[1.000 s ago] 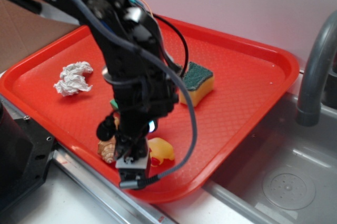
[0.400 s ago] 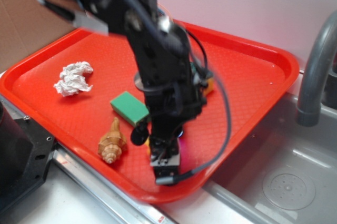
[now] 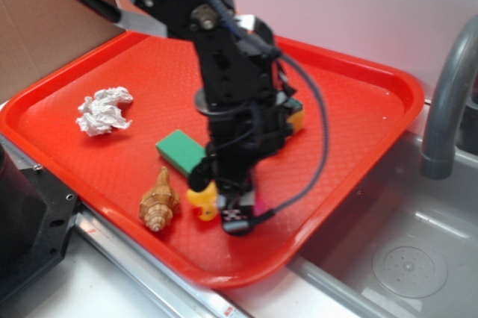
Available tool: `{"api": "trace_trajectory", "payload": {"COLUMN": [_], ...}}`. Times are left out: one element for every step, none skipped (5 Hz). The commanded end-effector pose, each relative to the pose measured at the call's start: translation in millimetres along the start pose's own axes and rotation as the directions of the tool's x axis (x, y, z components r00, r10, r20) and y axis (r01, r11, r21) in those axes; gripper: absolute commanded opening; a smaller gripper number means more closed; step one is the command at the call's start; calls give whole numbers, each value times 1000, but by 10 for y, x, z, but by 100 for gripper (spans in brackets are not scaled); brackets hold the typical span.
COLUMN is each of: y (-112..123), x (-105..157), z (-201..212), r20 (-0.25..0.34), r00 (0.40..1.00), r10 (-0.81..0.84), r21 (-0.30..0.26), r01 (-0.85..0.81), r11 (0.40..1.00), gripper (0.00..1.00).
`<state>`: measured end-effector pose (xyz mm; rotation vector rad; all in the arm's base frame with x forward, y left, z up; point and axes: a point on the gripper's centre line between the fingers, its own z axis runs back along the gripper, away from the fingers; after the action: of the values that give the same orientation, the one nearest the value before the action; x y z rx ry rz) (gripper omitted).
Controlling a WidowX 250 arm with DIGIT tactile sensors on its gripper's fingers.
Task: Grab the yellow duck.
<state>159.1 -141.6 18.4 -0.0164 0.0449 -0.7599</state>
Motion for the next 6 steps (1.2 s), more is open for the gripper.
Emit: {"api": "trace_trajectory", "payload": {"y": [123,21,-13,51,124,189], "x": [-511,-594,-722,-821,-836,-729], "z": [605,805,723,565,482,320], "r20": [142,167,136,114,102,83], "r00": [937,895,902,917,906,916], "r10": [319,414,409,381,410,393], "r21": [-32,-16,0,-35,-54,-74], "r01": [-318,-417,-413,-380,-407,-388], "r11": [948,909,911,924,912,919], "gripper": [100,100,100,100,100,100]}}
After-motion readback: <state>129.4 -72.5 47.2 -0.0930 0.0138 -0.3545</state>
